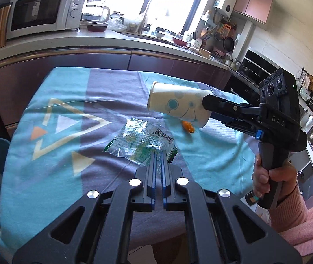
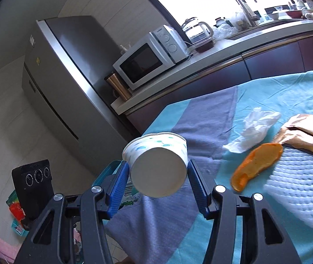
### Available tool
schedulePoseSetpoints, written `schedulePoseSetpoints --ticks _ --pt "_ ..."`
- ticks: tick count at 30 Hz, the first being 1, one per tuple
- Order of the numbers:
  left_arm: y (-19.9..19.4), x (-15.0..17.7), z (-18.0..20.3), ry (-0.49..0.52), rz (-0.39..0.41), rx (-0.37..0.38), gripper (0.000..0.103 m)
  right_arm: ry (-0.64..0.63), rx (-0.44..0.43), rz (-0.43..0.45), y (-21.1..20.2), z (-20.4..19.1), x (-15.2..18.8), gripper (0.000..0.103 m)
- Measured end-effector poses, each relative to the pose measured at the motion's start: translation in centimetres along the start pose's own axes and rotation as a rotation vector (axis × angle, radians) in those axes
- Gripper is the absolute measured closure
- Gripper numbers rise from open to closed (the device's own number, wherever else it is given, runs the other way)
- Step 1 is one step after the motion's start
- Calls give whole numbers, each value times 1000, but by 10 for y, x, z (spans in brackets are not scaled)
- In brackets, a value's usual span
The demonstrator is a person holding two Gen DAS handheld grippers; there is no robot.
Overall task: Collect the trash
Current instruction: 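Lift the plastic wrapper and paper cup and carry them over the teal bin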
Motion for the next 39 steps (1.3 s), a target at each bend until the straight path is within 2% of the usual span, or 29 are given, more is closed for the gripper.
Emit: schedulePoseSetpoints --ticks 10,22,30,39 --pt "-69 5 -60 -70 83 -129 99 -92 -128 -85 52 -71 0 50" --pt "-142 14 -140 -172 168 -314 99 -198 -220 -189 118 -148 11 50" --pt "-165 33 -201 -255 154 -430 99 -258 -232 -251 157 -184 26 50" --pt "-164 59 -249 -350 107 -496 99 -322 -194 -334 201 -201 50 50"
Point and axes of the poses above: each gripper's, at about its wrist camera, not at the fingertips, and y roughly the way its jaws point, z to its right, x to its underside, the point moved 9 cm from there along y, roughly the way its jaws point, and after that the axes turned 10 degrees about x, right-handed, at the moved point
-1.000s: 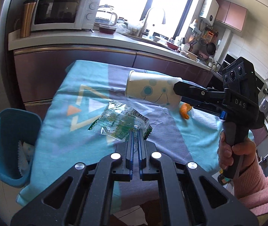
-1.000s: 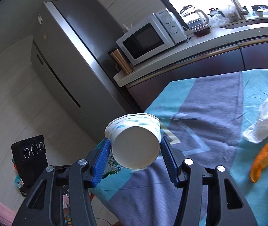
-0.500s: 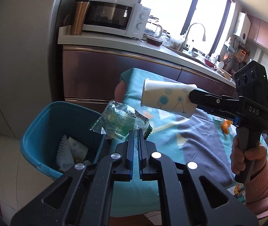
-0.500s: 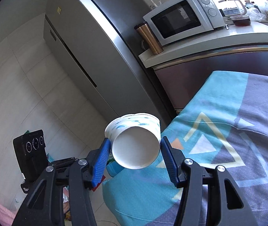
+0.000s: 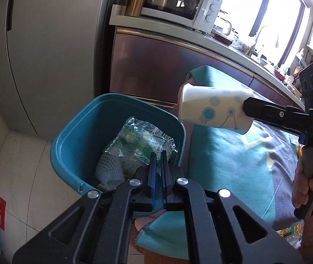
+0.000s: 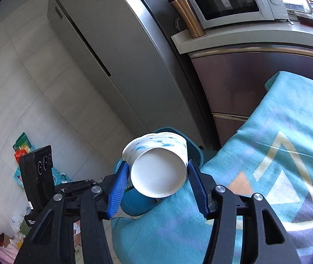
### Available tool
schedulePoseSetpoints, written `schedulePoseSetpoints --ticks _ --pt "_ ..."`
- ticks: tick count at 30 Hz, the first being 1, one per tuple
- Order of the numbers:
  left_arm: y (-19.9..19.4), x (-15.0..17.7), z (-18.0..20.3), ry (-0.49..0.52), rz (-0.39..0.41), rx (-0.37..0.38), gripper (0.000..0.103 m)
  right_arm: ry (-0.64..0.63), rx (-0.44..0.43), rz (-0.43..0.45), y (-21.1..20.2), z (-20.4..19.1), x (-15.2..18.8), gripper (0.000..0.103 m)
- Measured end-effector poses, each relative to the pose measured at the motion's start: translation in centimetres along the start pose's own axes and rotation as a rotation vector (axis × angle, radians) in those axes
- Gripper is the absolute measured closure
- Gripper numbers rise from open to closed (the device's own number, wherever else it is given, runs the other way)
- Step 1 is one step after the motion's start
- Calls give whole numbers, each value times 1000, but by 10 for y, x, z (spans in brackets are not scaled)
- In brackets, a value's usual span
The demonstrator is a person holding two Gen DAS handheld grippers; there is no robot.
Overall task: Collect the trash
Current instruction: 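Lift the plastic wrapper and paper cup and carry them over the teal bin, then open both tools to drop the plastic wrapper and paper cup into the bin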
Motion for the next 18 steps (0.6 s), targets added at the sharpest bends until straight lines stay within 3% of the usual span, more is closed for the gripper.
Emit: schedulePoseSetpoints --ticks 18 --pt "36 4 -39 -59 -56 -70 98 -37 48 -144 64 -16 12 48"
Point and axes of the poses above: each gripper's, at about its wrist camera, not at the fingertips, and y roughly the way its jaws point, z to its right, x to its underside, the point moved 9 cm from there along y, roughly the way its jaws point, and after that the axes turned 10 degrees about x, right-handed, at the moved point
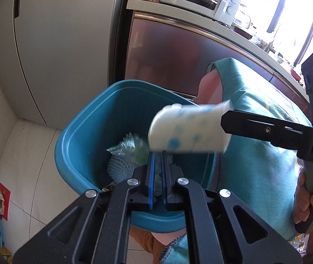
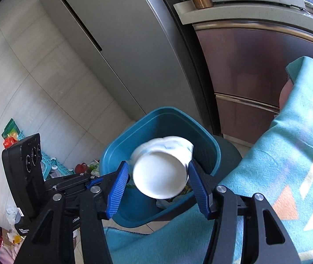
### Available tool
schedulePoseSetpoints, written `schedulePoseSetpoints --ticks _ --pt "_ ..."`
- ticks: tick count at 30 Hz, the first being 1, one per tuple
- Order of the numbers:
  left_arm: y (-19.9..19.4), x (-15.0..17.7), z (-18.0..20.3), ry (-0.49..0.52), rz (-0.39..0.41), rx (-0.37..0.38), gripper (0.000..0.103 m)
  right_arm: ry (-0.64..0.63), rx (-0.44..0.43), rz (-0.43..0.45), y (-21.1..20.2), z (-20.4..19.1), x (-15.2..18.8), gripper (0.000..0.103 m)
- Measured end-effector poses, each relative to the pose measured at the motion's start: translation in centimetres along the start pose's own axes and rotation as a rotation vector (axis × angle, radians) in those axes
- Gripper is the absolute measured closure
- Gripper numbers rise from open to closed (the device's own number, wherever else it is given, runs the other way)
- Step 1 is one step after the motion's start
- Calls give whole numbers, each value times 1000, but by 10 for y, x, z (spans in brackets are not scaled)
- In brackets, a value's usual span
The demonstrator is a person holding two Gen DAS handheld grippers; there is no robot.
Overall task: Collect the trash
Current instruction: 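Open both tools to drop the plastic wrapper and paper cup into the bin, then move both open tools back over the table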
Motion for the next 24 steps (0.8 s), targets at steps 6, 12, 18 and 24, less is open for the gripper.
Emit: schedulePoseSetpoints --ticks 6,12,18,24 --pt "13 4 -3 -20 -20 2 98 20 0 11 -4 6 1 46" --pt "9 3 6 -13 2 28 93 45 -8 30 -16 17 4 46" --pt "-8 -1 32 36 48 70 81 49 -26 83 -44 23 12 46" --pt "-20 -5 84 115 87 154 72 44 3 160 -89 35 25 46"
Point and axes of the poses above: each gripper's, at about its wrist camera, not at the fingertips, and y roughly the way its jaws point, z to its right, x to its underside, the point moved 9 cm from there along y, roughly the way its jaws point, and after that the axes turned 10 degrees about x, right-handed, at the moved point
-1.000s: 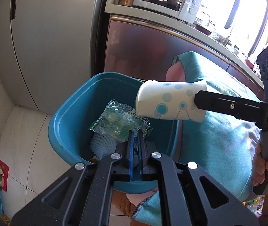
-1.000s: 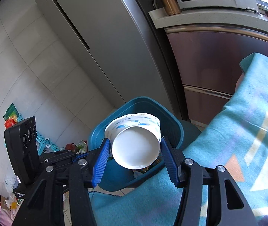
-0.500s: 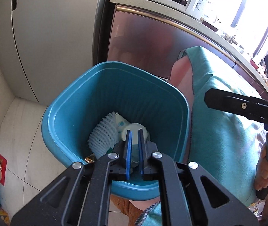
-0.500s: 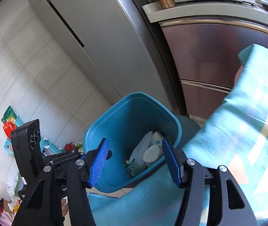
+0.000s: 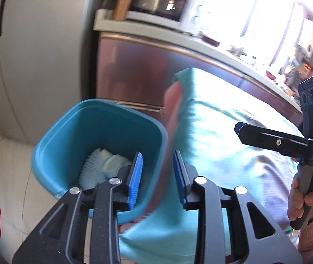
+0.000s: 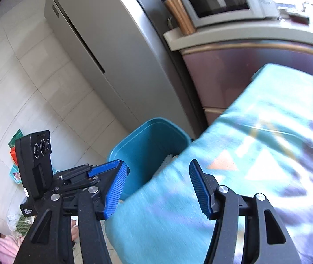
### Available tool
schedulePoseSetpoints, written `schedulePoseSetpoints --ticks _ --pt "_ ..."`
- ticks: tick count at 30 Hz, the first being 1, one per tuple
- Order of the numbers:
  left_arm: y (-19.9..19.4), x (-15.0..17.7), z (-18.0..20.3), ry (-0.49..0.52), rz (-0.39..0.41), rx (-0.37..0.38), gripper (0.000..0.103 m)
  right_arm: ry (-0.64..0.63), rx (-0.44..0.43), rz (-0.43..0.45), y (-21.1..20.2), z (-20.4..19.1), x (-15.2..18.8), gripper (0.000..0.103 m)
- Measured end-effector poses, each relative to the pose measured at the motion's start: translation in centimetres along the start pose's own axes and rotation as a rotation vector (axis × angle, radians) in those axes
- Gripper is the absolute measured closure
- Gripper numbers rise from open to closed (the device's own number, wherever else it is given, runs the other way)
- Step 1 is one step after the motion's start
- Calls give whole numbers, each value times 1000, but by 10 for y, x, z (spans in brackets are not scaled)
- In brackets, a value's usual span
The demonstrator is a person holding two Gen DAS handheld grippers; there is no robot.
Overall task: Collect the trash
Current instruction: 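Move both open tools back over the table, then grasp the orange peel with the left tool while the right tool grasps the white foam net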
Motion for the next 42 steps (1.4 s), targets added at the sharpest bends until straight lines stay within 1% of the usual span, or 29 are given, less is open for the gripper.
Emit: schedulePoseSetpoints --ticks 3,6,11,13,20,23,26,27,30,32,35,42 --pt "3 -1 33 44 3 56 69 12 37 46 -31 16 4 46" --pt "10 2 72 101 -11 116 68 43 86 90 -61 40 8 46" --pt "28 10 140 172 -42 224 67 116 200 150 -112 87 24 46" --pt "36 14 166 196 -57 267 67 153 248 172 -134 108 35 46" --pt "70 36 252 293 -138 379 65 345 437 244 -213 193 85 45" --pt "88 45 282 320 -179 415 64 427 512 271 -244 226 110 42" --pt "105 50 306 336 -220 448 64 478 581 278 -265 253 132 40" --pt "109 52 313 340 -229 456 64 489 605 279 -268 259 137 40" --pt "122 53 332 344 -256 479 63 523 638 281 -278 274 152 37" --pt "130 55 342 350 -272 483 63 533 669 276 -278 279 157 34" --pt "141 56 355 365 -295 480 63 538 666 267 -274 283 159 32" --pt "169 59 374 380 -343 453 64 528 637 237 -257 282 157 32"
Point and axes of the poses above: each gripper's, at about its wrist camera, not at the fingertips, and y roughly the way its jaws point, z to its right, x to its underside, the point moved 9 cm from there along y, roughly the way its jaws point, and after that the axes turned 10 degrees about x, right-handed, at the moved point
